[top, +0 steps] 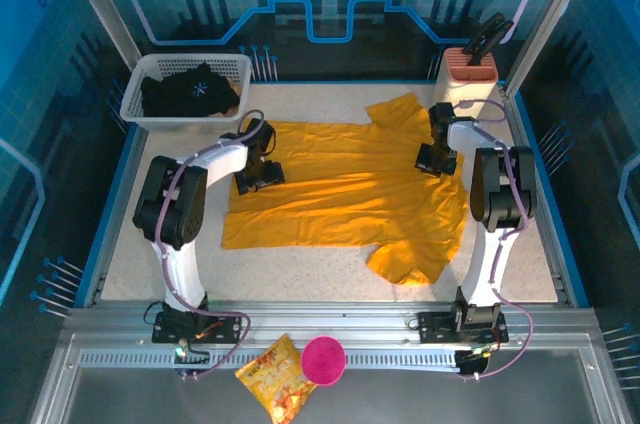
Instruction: Fold and stack the t-shirts
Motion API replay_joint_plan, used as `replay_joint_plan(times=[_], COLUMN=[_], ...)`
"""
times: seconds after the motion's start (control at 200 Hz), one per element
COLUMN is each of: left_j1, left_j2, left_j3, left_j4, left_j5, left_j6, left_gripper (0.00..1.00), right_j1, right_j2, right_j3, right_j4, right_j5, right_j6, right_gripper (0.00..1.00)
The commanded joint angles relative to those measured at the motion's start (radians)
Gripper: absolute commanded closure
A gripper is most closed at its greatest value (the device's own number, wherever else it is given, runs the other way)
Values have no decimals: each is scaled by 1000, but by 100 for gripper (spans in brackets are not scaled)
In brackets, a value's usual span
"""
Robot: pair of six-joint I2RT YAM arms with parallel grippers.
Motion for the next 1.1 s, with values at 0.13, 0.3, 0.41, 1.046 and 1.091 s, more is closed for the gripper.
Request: replay_joint_plan(times=[0.13,0.3,0.41,1.046,1.091], left_j1=[-62,-121,-141,-8,14], left_j2=[-48,-71,-106,-75,-27], left_j3=[-208,-254,-275,353,393], left_j4=[-22,-7,-10,-385,-374], left_j5=[98,101,103,-144,-155], left_j6=[-104,-143,-161,94,123], left_gripper=[22,22,22,33,35], right_j1=[-32,-32,-34,9,14], right_j2=[-19,-100,-140,-261,-272], right_j3=[-66,-134,-169,-97,-103], right_j4=[-108,-115,-118,-163,-163], right_j5=[69,102,110,36,29], right_j6=[-8,7,10,-34,-36], right_gripper=[93,92,92,87,87])
